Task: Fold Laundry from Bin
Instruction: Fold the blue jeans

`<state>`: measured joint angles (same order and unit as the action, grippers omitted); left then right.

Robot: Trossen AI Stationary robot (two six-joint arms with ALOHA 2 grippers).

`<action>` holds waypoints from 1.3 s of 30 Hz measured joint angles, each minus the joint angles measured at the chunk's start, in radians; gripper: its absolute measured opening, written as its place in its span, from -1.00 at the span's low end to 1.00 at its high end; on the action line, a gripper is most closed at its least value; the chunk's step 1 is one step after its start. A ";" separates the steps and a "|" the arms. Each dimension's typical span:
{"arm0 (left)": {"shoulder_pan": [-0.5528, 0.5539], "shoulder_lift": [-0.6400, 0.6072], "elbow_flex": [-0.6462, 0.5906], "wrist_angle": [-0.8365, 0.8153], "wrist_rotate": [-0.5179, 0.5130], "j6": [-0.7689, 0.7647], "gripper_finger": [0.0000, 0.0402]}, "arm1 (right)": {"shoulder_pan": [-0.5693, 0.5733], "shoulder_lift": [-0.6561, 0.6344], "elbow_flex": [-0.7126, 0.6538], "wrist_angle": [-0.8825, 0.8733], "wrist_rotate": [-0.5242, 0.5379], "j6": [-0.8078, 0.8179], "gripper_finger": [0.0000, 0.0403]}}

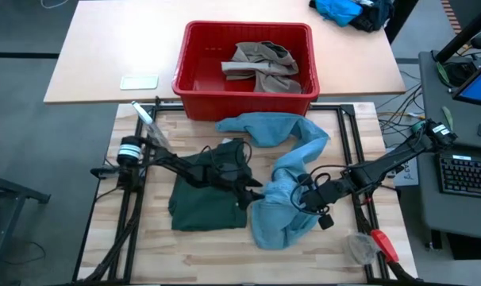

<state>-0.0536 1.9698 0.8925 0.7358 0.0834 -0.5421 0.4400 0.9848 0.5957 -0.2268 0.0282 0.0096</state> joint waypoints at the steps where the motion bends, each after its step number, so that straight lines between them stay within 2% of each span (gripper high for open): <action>1: 0.002 0.015 0.000 0.031 0.007 0.000 0.34 | 0.000 0.000 0.000 0.009 0.000 -0.003 -0.89; 3: 0.002 0.036 0.000 0.068 0.011 0.008 0.30 | 0.000 0.000 0.000 0.020 0.000 -0.010 -0.89; 6: 0.002 0.048 -0.001 0.099 0.000 0.033 0.12 | 0.000 0.000 0.000 0.030 0.001 -0.011 -0.89; 9: 0.002 0.046 -0.001 0.104 -0.015 0.065 -0.21 | 0.000 0.000 0.000 0.032 0.017 -0.018 -0.89; 13: 0.002 0.031 -0.001 0.108 -0.017 0.092 -0.81 | 0.000 0.000 0.000 0.046 0.104 -0.030 -0.89; 14: 0.004 0.020 -0.005 0.107 -0.018 0.098 -0.90 | 0.000 0.000 0.000 0.057 0.132 -0.044 -0.89; 19: 0.013 -0.112 -0.050 0.079 -0.016 0.148 -0.91 | 0.000 0.001 0.000 0.181 0.264 -0.136 -0.89; 23: 0.012 -0.309 -0.094 -0.013 -0.021 0.211 -0.97 | 0.000 0.001 0.000 0.271 0.299 -0.193 -0.89; 27: 0.010 -0.500 -0.120 -0.152 -0.079 0.296 -0.97 | -0.013 0.009 0.000 0.360 0.345 -0.208 -0.89; 33: 0.009 -0.678 -0.123 -0.330 -0.112 0.361 -0.97 | -0.051 0.082 0.002 0.541 0.348 -0.202 -0.89; 36: 0.008 -0.741 -0.123 -0.373 -0.111 0.374 -0.97 | -0.071 0.139 0.035 0.516 0.422 -0.143 -0.89; 39: 0.008 -0.798 -0.123 -0.457 -0.112 0.364 -0.98 | -0.095 0.200 0.096 0.405 0.479 -0.057 -0.89</action>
<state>-0.0460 1.1715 0.7696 0.2792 -0.0284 -0.1776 0.3449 1.1850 0.6918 0.1779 0.5071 -0.0471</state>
